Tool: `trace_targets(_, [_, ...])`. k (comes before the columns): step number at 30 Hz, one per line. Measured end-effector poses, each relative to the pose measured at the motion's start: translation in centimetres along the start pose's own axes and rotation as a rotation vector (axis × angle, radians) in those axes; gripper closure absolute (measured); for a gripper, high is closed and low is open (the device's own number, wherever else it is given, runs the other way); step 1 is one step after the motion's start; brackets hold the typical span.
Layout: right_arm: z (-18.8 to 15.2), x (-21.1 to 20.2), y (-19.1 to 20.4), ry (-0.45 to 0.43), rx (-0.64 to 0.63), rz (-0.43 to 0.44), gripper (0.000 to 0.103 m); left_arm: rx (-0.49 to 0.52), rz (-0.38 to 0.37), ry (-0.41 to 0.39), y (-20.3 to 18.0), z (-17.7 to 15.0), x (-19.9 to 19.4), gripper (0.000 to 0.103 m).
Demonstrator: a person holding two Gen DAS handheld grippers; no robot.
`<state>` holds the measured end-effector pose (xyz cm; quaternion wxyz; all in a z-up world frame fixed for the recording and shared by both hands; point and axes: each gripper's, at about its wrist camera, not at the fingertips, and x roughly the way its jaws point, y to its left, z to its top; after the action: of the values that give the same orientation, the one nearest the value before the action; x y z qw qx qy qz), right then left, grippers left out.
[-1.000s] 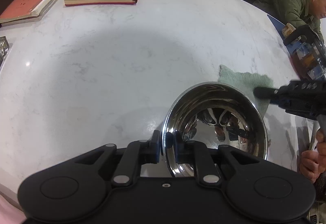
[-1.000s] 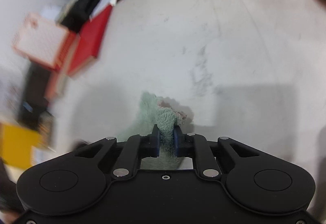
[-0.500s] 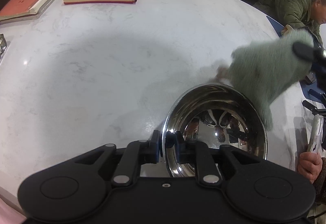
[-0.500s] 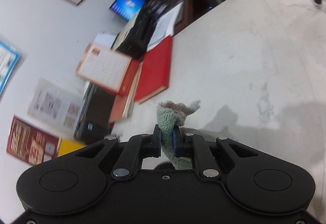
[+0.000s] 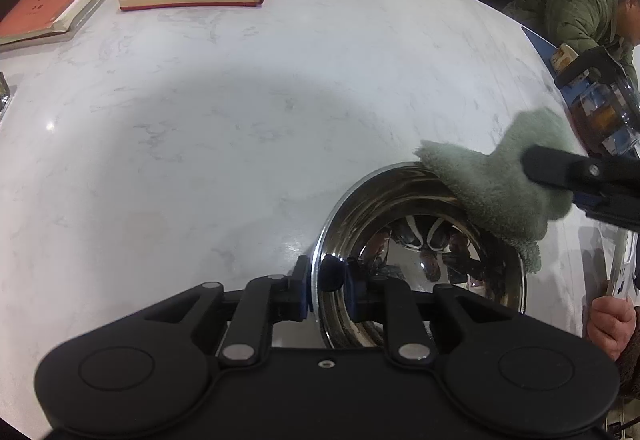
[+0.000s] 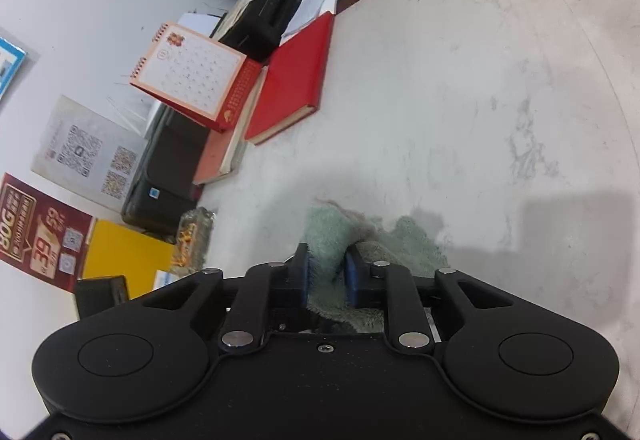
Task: Clean bowl
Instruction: 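Wipe the outer bowl wall with the towel in the right tool while the left tool holds the rim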
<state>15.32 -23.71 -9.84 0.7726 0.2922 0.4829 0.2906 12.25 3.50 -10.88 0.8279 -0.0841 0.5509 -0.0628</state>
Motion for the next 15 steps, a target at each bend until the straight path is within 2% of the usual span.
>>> trace_targets(1, [0.1, 0.2, 0.0, 0.002, -0.008, -0.001, 0.078, 0.001, 0.002, 0.001, 0.0, 0.0, 0.0, 0.086])
trace_targets(3, [0.2, 0.6, 0.0, 0.019, -0.019, -0.006, 0.066, 0.003, 0.006, 0.004, -0.1, 0.1, 0.0, 0.085])
trace_targets(6, [0.1, 0.4, -0.7, 0.036, 0.005, 0.002, 0.057, -0.004, 0.007, 0.008, -0.1, 0.1, 0.1, 0.085])
trace_targets(13, [0.0, 1.7, -2.1, 0.059, 0.077, 0.014, 0.057, -0.015, 0.017, 0.007, -0.3, 0.2, 0.2, 0.084])
trace_targets(14, [0.1, 1.9, -2.3, 0.062, 0.092, 0.015, 0.064, -0.016, 0.018, 0.007, -0.3, 0.2, 0.2, 0.084])
trace_targets(15, [0.3, 2.2, -2.4, 0.061, 0.106, 0.017, 0.065, -0.018, 0.019, 0.007, -0.3, 0.2, 0.2, 0.084])
